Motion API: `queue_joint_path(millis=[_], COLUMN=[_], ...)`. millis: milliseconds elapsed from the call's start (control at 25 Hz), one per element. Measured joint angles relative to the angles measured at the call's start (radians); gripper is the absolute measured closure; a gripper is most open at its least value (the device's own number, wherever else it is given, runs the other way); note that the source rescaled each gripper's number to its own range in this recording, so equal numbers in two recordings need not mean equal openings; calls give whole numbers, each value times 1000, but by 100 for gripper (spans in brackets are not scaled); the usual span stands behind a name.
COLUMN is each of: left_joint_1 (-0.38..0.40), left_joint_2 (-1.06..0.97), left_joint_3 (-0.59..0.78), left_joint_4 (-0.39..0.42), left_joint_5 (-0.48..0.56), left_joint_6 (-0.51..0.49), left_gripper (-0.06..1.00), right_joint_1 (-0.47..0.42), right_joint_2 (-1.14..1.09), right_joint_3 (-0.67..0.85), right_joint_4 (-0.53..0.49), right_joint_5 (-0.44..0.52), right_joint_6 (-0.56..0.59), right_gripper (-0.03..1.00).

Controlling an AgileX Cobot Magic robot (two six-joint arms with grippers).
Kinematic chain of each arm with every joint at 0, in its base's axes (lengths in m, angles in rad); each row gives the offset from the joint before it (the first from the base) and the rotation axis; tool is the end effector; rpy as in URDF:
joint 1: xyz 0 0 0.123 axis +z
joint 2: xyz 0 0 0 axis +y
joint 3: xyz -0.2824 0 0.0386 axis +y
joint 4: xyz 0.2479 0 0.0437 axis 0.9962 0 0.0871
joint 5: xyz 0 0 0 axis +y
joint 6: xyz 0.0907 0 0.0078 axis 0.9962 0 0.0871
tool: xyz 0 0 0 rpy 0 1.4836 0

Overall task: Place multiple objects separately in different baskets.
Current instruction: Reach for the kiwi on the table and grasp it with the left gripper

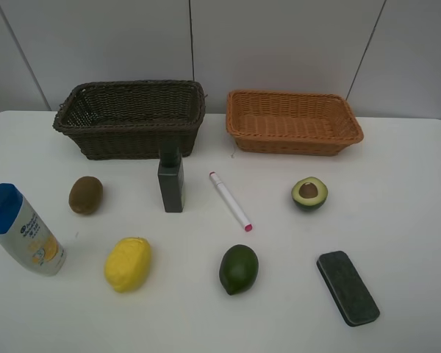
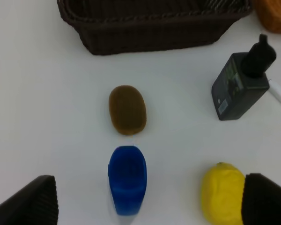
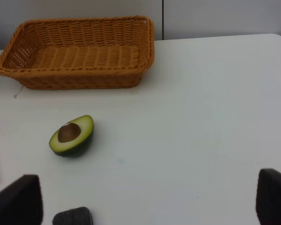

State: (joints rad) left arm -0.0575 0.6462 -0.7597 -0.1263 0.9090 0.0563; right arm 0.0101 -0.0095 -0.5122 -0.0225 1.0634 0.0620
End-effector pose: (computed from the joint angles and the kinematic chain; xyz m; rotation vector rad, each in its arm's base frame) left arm 0.1074 -0.0153 0.3366 0.0933 2.2738 -0.1548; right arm -0.0079 -0.0019 0.2803 0.0539 2.0244 0.0188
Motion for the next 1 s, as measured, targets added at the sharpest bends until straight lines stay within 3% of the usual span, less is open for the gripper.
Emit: queue_joint_path(millis=[200,480,760,1000], left_joint_1=[0,-14,-120,-141], left_joint_2=[490,961,1165,1258], left_joint_3=[-231,-513,-549,-549], left_joint_4=[0,11,136,162], left_joint_5=[33,180,164,108], left_joint_6=[-51,-81,-147,-228], left_gripper=[-5,-5,-5,-5], right_joint_1=[0,0,0,0], right_joint_2=[0,0,0,0], right_joint_3=[0,0,0,0], right_joint_4=[0,0,0,0], right_joint_5=[0,0,0,0], right_joint_6=[0,0,0,0], right_gripper=[-3,-3,-3,-3])
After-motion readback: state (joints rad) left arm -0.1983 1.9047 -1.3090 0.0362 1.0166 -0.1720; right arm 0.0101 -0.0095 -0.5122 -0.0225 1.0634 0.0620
